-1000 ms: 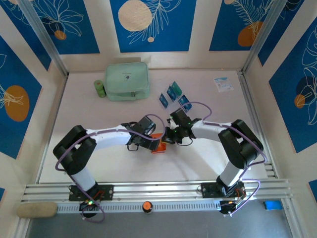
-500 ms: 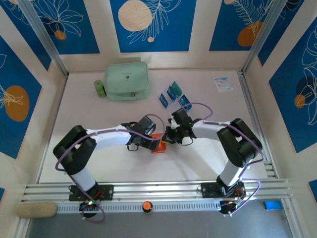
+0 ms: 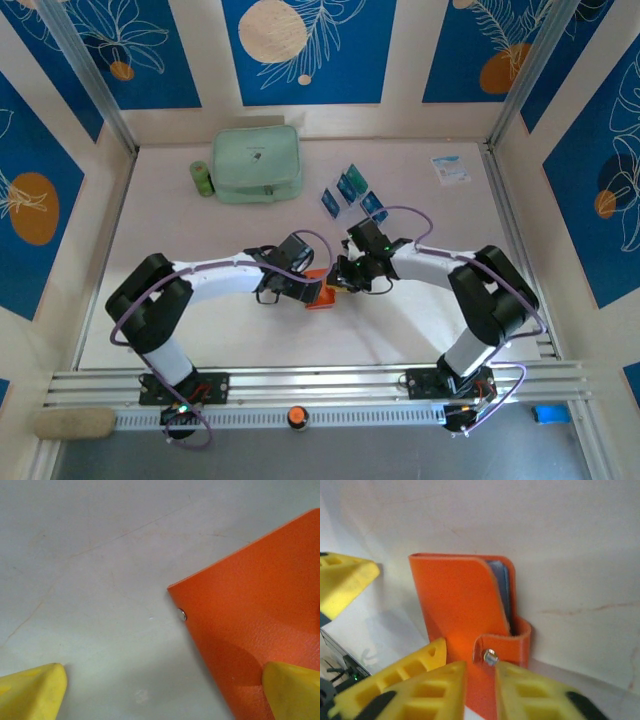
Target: Put the credit cards into the card holder
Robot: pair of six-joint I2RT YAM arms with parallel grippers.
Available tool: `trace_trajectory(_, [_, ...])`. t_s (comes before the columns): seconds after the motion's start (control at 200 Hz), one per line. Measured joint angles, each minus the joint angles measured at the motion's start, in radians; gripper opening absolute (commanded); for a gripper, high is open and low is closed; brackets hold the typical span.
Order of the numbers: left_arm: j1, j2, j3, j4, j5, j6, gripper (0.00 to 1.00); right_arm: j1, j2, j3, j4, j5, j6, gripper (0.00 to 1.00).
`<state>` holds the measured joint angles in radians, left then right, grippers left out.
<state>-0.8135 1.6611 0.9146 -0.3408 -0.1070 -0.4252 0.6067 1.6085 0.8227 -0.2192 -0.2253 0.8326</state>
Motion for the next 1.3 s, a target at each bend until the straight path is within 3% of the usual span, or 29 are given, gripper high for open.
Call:
trace_trajectory(0.265, [0.015,-0.14,0.053,-0.044,-0.024,-0.019,1.0,-0.073,-0.207,0.0,-0.09,0.027,0.001,0.67])
trace_trajectory(0.32, [0.029,-0.188,0.067,-0.042,-0.037,-0.022,1.0,-0.1,-0.254,-0.005,-0.113,0.037,0.004,0.76])
trace_trajectory(0.34, [0.035,-0.208,0.07,-0.04,-0.041,-0.023,1.0,-0.111,-0.27,-0.008,-0.117,0.039,-0.008,0.84])
trace_trajectory(0.385, [0.05,-0.253,0.073,-0.04,-0.056,-0.029,1.0,-0.138,-0.308,-0.019,-0.128,0.044,-0.006,0.88])
trace_trajectory(0.685, [0.164,-0.522,-0.015,-0.011,-0.198,-0.037,1.0,-0.337,-0.547,-0.1,-0.247,0.106,-0.053,0.98])
trace_trajectory(0.945, [0.292,-0.648,-0.171,0.08,-0.381,0.055,1.0,-0.463,-0.643,-0.098,-0.293,0.349,-0.143,0.99])
trace_trajectory(1.12, [0.383,-0.688,-0.214,0.202,-0.468,0.194,1.0,-0.52,-0.698,-0.158,-0.152,0.552,-0.21,0.99])
trace_trajectory(1.3, [0.468,-0.711,-0.335,0.448,-0.545,0.368,1.0,-0.562,-0.69,-0.256,0.042,0.675,-0.337,0.99])
